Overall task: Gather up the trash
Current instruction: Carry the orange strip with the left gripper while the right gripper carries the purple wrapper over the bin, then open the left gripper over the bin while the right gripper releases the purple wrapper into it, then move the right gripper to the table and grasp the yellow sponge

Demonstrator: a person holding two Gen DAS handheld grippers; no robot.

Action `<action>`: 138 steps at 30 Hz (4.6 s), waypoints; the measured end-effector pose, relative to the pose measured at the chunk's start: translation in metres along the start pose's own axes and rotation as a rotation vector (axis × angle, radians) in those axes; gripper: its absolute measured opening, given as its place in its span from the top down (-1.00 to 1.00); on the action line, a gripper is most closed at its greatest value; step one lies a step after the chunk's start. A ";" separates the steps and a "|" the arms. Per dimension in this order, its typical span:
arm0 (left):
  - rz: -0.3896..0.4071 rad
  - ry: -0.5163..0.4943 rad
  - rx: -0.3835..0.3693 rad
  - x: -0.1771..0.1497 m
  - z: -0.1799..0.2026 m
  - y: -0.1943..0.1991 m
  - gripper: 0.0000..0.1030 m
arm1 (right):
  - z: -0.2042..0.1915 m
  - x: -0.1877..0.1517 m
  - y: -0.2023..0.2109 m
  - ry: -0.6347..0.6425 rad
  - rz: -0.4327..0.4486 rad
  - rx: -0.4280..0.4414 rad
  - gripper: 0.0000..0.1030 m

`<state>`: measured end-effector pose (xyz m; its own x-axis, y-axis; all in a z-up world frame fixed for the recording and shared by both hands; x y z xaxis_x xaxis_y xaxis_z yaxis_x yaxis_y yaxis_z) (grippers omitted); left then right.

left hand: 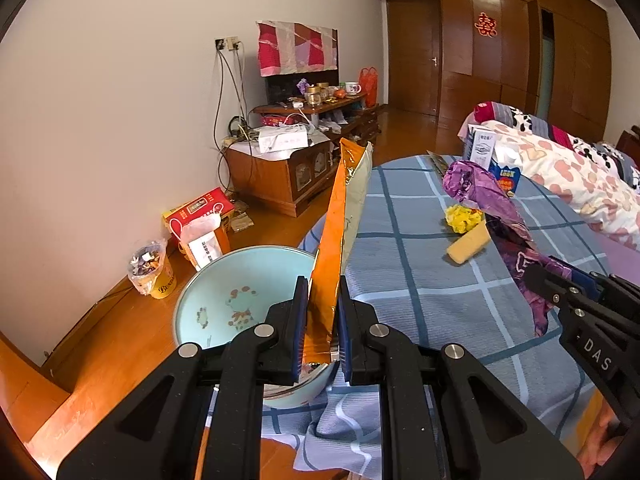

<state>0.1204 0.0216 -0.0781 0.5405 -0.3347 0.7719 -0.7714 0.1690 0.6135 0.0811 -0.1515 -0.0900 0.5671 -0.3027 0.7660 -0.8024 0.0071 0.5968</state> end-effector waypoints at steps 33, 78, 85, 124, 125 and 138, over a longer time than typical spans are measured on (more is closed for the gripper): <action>-0.052 0.127 0.097 -0.021 -0.071 -0.020 0.74 | -0.095 -0.001 -0.039 0.111 -0.061 0.118 0.57; -0.294 0.177 0.086 -0.068 -0.087 -0.126 0.73 | -0.117 -0.029 -0.160 0.105 -0.286 0.119 0.53; -0.312 0.188 0.104 -0.072 -0.094 -0.128 0.66 | -0.129 -0.035 -0.168 0.131 -0.323 0.158 0.24; -0.107 0.095 0.205 -0.003 -0.035 -0.041 -0.88 | 0.039 0.023 -0.041 -0.128 0.087 -0.117 -0.75; -0.106 0.095 0.199 -0.003 -0.031 -0.041 -0.88 | 0.043 0.022 -0.039 -0.134 0.088 -0.121 -0.75; -0.152 0.023 0.030 -0.019 0.040 -0.070 -0.88 | 0.127 0.001 -0.041 -0.238 0.024 -0.247 -0.69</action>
<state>0.1506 -0.0208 -0.1427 0.6594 -0.3331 0.6740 -0.6893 0.0901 0.7189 0.0908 -0.2732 -0.1442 0.4661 -0.5131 0.7208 -0.7292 0.2385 0.6414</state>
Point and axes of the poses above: each gripper's, at about its wrist camera, not at the fingertips, and y roughly against the way its jaws point, z to its right, x to its top, the point moved 8 cm from there along -y, roughly the way its jaws point, and after that the axes turned 8 degrees about -y, right-handed, at the moved point
